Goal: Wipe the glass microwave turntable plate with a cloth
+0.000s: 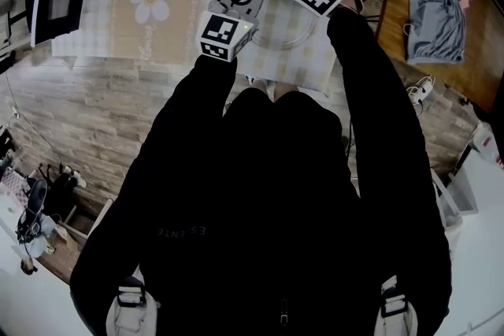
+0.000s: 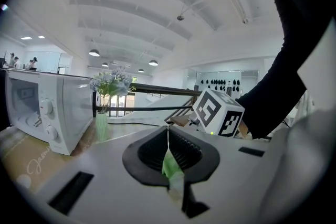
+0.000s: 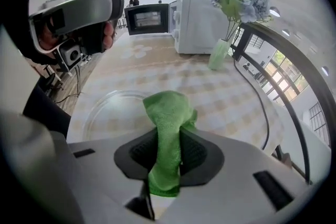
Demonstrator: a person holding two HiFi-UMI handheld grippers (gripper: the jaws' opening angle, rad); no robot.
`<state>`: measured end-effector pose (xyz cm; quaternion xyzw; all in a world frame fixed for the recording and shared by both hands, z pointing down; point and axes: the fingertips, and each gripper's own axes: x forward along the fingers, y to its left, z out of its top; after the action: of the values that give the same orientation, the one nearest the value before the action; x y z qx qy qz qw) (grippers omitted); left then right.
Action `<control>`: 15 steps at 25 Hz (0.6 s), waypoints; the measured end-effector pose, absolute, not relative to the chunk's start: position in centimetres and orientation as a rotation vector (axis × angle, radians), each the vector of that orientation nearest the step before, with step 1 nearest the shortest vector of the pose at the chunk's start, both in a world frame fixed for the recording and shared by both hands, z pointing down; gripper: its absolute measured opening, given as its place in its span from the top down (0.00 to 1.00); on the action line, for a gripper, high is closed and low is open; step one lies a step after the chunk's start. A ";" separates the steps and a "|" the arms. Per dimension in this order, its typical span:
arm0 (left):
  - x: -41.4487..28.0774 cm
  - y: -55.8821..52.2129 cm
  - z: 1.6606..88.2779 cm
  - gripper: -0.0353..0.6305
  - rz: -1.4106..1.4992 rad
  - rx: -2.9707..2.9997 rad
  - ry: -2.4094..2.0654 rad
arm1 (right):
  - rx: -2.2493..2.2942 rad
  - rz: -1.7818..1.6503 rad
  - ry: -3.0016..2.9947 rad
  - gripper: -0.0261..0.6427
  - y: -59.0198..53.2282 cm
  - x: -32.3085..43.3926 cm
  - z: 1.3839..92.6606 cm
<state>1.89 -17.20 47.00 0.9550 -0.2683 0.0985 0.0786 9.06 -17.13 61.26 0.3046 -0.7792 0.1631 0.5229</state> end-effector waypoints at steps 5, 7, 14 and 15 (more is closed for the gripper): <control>2.2 -17.8 48.0 0.91 0.309 2.831 -0.821 | 0.718 0.370 -1.828 0.81 -18.2 10.0 63.4; 2.3 -17.8 48.3 0.91 0.313 2.823 -0.824 | 0.708 0.351 -1.807 0.81 -18.2 10.2 64.4; 1.6 -17.4 49.2 0.91 0.330 2.804 -0.837 | 0.704 0.398 -1.799 0.82 -17.3 10.5 66.5; 1.5 -17.4 49.3 0.91 0.333 2.800 -0.839 | 0.700 0.402 -1.800 0.82 -17.1 10.4 66.5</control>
<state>1.47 -17.36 49.31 0.9470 -0.2838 0.1127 0.0995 10.36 -17.11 66.47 0.2960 -0.7610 0.1698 0.5518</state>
